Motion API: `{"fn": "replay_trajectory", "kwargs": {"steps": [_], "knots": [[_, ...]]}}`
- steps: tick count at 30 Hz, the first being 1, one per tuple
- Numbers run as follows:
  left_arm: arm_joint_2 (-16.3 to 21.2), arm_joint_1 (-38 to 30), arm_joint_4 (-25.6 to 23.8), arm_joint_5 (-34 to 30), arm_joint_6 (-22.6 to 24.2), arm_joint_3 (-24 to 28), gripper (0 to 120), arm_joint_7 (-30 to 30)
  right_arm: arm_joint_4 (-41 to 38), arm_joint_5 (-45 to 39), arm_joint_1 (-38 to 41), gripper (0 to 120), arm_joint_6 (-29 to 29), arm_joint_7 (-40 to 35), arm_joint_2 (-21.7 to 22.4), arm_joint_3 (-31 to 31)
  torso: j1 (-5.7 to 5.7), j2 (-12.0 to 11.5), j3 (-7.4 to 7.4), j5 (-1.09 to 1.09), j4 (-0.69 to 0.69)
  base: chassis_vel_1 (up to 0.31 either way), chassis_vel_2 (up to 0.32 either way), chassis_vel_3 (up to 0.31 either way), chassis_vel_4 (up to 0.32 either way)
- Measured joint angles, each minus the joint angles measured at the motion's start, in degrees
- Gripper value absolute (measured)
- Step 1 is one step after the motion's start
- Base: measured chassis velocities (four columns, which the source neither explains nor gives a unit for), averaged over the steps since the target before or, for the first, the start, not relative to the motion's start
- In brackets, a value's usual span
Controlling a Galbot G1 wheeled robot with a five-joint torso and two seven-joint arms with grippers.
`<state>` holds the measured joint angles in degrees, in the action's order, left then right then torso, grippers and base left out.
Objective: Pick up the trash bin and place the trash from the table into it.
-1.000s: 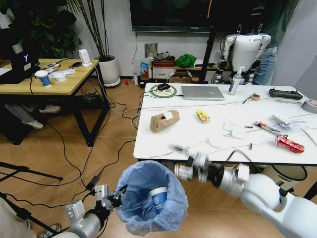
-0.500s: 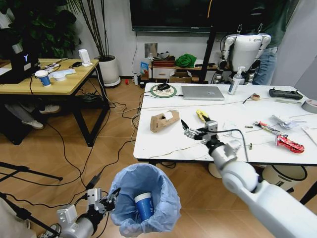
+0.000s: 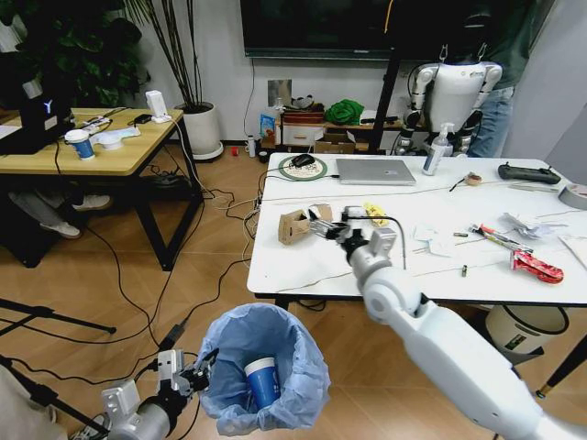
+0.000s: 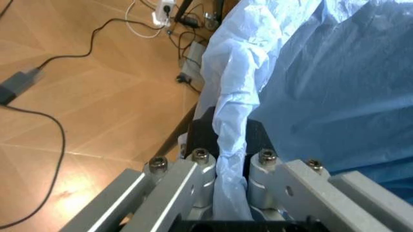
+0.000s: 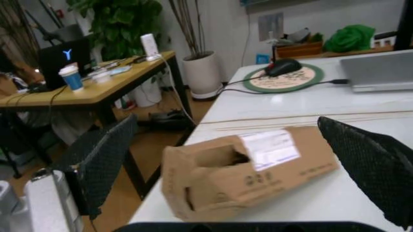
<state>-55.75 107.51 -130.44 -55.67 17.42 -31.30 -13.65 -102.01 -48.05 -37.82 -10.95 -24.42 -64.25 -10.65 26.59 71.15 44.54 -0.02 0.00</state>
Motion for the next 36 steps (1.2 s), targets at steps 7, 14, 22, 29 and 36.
{"fn": "replay_trajectory", "kwargs": {"steps": [7,14,22,29,36], "knots": [[0.06,0.41,-0.06,-0.59,-0.01,-2.0,2,-0.07,4.5,3.62,3.0,100,-0.65,-4.28,-6.42,-5.2,0.0,0.0,0.0,-0.01,0.0,0.0,0.0,0.0,0.0],[-0.04,0.46,-0.25,-0.88,-0.01,-2.46,2,-0.11,8.88,7.1,4.76,100,-2.24,-10.23,-10.02,-7.44,0.0,0.0,0.0,0.01,0.0,0.0,0.0,0.0,0.0],[-0.29,0.32,-0.27,-0.92,-0.02,-2.29,2,-0.15,11.55,8.17,5.45,100,-3.83,-14.23,-11.25,-7.48,0.0,0.0,0.0,0.02,-0.01,0.0,0.0,0.0,0.0],[-0.45,0.32,-0.34,-0.91,-0.04,-2.39,2,-0.18,14.12,6.87,6.34,100,-4.07,-15.45,-13.58,-8.38,0.0,0.0,0.0,0.02,0.0,0.0,0.0,0.0,0.0],[-0.58,0.52,-0.3,-0.79,-0.11,-2.42,2,-0.18,17.01,8.32,7.1,100,-4.03,-15.47,-15.03,-8.55,0.0,0.0,0.0,0.02,0.0,0.0,0.0,0.0,0.0]]}}
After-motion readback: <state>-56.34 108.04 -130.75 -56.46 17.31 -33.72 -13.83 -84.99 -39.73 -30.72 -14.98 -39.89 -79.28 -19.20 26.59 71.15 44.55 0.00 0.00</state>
